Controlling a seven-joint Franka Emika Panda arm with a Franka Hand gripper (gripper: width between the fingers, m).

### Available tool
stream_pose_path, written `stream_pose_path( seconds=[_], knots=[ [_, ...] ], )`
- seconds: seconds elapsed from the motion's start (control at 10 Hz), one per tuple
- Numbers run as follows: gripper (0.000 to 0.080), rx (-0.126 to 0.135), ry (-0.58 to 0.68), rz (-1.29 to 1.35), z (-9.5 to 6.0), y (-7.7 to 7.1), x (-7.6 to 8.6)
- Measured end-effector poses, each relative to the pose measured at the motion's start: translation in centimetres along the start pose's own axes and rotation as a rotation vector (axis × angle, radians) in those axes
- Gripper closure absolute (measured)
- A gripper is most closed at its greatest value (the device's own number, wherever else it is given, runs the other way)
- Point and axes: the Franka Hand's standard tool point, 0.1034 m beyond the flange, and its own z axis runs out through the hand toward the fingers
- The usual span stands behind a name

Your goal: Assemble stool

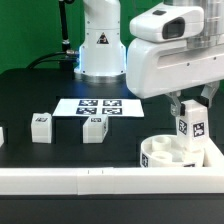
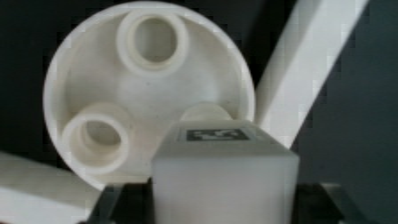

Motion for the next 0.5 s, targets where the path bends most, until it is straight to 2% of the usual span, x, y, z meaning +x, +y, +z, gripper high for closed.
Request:
stream_pose_path(
  seconds=[0.2,0.3,0.4,0.5],
  knots=[
    [0.0465,0.037,0.032,0.359,0.1,-0.5,0.0],
    [0.0465,0.041,0.042,0.548,0.3,-0.9,-0.2],
    [0.0465,0.044,0.04,0.595,0.3,-1.0,-0.2],
    [0.0465,0.062,0.034,0.774,0.4,-1.3,-0.2]
  ],
)
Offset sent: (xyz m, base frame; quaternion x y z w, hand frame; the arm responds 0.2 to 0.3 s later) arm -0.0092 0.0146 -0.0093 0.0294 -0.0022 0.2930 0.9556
